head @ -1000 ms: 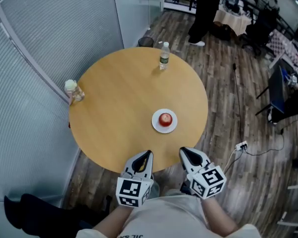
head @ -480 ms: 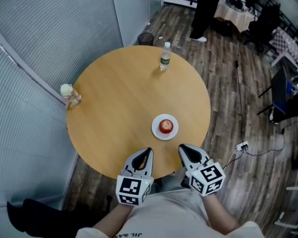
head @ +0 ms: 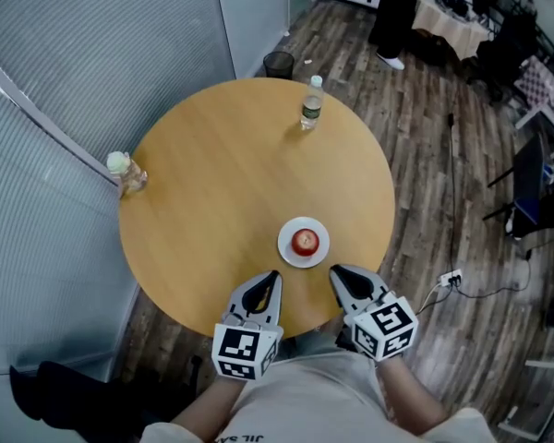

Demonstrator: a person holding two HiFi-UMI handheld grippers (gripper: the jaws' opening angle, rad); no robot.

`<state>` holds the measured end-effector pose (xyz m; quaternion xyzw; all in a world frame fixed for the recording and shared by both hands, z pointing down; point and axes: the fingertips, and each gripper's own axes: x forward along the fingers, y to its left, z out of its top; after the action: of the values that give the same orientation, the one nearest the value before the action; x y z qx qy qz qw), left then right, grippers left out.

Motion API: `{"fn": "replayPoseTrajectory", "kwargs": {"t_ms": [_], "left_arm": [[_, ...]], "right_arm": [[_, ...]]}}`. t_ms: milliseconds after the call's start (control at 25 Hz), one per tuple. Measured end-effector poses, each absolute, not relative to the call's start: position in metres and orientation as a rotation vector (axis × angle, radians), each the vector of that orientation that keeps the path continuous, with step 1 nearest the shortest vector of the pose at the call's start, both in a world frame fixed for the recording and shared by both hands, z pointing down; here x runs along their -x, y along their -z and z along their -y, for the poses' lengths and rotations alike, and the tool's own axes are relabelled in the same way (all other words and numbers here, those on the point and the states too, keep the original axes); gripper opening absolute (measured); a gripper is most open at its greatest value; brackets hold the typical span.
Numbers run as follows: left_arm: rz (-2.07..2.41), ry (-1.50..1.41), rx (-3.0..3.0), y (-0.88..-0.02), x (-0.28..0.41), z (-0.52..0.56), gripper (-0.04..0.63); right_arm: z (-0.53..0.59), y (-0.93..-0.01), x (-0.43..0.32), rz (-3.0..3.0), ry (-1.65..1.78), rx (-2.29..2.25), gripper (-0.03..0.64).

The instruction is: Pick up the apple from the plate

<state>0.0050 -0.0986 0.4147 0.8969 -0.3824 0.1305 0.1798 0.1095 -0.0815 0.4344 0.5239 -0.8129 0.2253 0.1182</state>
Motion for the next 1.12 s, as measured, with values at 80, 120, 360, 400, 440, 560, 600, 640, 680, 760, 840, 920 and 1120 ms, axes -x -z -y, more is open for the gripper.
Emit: {"fn": "replayPoseTrajectory", "kwargs": {"t_ms": [80,120,360,400,440,560,600,640,680,760,840,920,1120], "left_arm": [[1.08,-0.365,-2.52,-0.42,-0.008,0.1,0.002],[1.079,-0.367,-2.515,-0.422,-0.009,0.102,0.002],[1.083,-0.385,-2.488,-0.437,-0.012,0.111,0.002],[1.085,-0.39,-2.481,-0.441,-0.012,0.113,0.002],[1.086,-0.393,-2.475,-0.443,-0.013,0.114,0.002],[1.09,-0.398,-2.464,-0.448,-0.017,0.12,0.002],[1.089,-0.402,-2.459,-0.45,-0.018,0.122,0.002],[1.088,-0.407,-2.454,-0.453,-0.018,0.124,0.002],[1.088,-0.412,-2.449,-0.455,-0.018,0.126,0.002],[1.09,-0.417,-2.439,-0.458,-0.017,0.129,0.002],[1.09,-0.417,-2.426,-0.463,-0.016,0.128,0.002],[1.091,-0.421,-2.414,-0.467,-0.014,0.129,0.002],[1.095,-0.433,-2.385,-0.478,-0.01,0.135,0.002]], "right_arm": [[0.085,-0.44,-0.11,2.378,-0.668,-1.514,0.035],[0.088,-0.443,-0.11,2.376,-0.668,-1.506,0.035],[0.103,-0.463,-0.11,2.347,-0.662,-1.463,0.037],[0.106,-0.466,-0.11,2.343,-0.66,-1.461,0.037],[0.108,-0.47,-0.11,2.339,-0.656,-1.459,0.037],[0.116,-0.48,-0.112,2.326,-0.649,-1.451,0.037],[0.119,-0.485,-0.113,2.319,-0.653,-1.447,0.037],[0.123,-0.49,-0.113,2.311,-0.659,-1.441,0.037],[0.125,-0.495,-0.113,2.302,-0.665,-1.435,0.037],[0.13,-0.505,-0.114,2.284,-0.669,-1.422,0.037],[0.133,-0.513,-0.114,2.271,-0.671,-1.413,0.04],[0.136,-0.52,-0.114,2.263,-0.679,-1.403,0.068],[0.147,-0.542,-0.111,2.227,-0.681,-1.363,0.2]]}}
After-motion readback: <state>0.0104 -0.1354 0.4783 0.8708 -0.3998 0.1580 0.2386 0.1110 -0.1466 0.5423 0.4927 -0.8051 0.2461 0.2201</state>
